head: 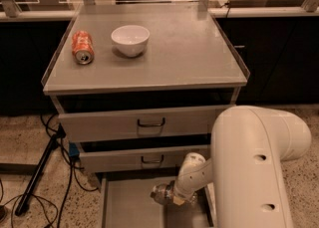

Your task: Pick water bottle from bottom drawer and place on counter

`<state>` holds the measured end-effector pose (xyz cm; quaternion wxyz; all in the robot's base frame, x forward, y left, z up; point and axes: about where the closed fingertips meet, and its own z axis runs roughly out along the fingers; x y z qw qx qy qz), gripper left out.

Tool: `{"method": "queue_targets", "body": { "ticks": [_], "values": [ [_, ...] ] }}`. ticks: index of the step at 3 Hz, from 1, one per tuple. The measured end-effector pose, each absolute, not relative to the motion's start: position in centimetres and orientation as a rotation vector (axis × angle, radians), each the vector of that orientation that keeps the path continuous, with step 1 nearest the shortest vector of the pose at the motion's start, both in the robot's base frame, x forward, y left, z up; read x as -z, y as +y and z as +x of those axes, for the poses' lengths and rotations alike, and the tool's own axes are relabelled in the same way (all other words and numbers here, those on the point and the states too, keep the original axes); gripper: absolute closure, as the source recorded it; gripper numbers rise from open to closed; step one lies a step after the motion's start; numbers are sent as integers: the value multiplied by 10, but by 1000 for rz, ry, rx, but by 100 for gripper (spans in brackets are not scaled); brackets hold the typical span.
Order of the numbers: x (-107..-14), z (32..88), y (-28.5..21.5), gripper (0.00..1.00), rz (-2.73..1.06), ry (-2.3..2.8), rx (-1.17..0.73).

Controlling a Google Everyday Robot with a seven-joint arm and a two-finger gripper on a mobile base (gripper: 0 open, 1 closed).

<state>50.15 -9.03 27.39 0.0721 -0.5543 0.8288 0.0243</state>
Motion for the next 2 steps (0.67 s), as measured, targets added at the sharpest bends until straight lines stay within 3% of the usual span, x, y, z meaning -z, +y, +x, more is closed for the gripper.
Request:
{"method": "queue_targets", "body": {
  "ticks": [1,2],
  "values": [
    [-309,495,-120,100,-1618,2496,-1],
    [-309,495,-120,100,-1618,2496,-1]
  ]
}}
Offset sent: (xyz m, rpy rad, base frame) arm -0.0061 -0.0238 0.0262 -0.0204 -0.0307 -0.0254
